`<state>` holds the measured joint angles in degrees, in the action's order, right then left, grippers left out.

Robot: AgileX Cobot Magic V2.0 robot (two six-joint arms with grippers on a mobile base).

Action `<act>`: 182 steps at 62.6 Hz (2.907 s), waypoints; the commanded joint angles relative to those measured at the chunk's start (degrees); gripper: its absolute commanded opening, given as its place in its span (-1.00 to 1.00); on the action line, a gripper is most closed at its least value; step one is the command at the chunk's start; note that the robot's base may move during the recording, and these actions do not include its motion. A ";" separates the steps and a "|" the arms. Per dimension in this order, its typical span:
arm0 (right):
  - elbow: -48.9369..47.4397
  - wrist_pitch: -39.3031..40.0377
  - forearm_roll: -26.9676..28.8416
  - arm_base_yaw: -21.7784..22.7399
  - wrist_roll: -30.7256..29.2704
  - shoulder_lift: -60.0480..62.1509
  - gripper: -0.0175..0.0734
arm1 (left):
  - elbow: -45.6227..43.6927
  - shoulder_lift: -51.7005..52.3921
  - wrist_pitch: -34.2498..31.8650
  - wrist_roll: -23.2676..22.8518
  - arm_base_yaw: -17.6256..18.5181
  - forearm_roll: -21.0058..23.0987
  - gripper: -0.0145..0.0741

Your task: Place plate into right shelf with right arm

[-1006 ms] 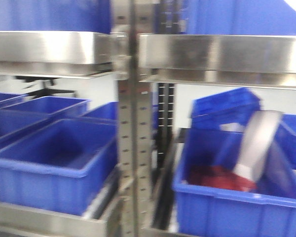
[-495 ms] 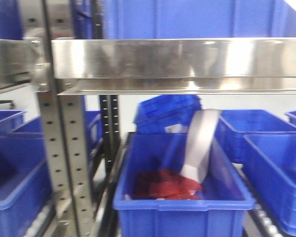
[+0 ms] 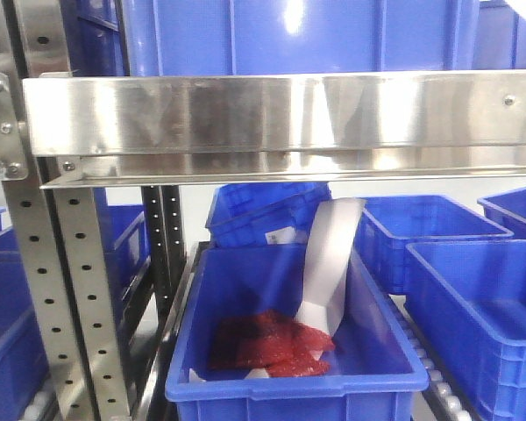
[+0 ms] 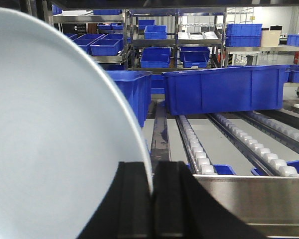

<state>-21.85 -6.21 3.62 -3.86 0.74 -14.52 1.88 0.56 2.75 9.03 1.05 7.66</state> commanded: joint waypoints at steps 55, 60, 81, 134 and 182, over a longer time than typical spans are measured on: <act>-1.71 5.32 -0.28 0.46 -0.29 -0.91 -0.50 | 0.59 0.59 -5.16 -0.40 0.11 0.47 -0.96; -1.71 5.32 -0.28 0.46 -0.29 -0.91 -0.50 | 0.59 0.59 -5.16 -0.40 0.11 0.47 -0.96; -1.71 5.51 -0.28 0.46 -0.29 -0.91 -0.50 | 0.59 0.59 -5.16 -0.40 0.11 0.47 -0.96; -23.66 -2.63 4.93 0.46 0.33 -12.86 -0.50 | 0.59 0.59 -5.16 -0.40 0.11 0.47 -0.96; -61.55 2.42 4.93 -4.17 0.33 -59.78 -0.50 | 0.59 0.59 -5.16 -0.40 0.11 0.47 -0.96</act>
<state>-79.32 -9.56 8.35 -7.53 0.94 -72.66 1.88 0.56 2.75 9.03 1.05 7.66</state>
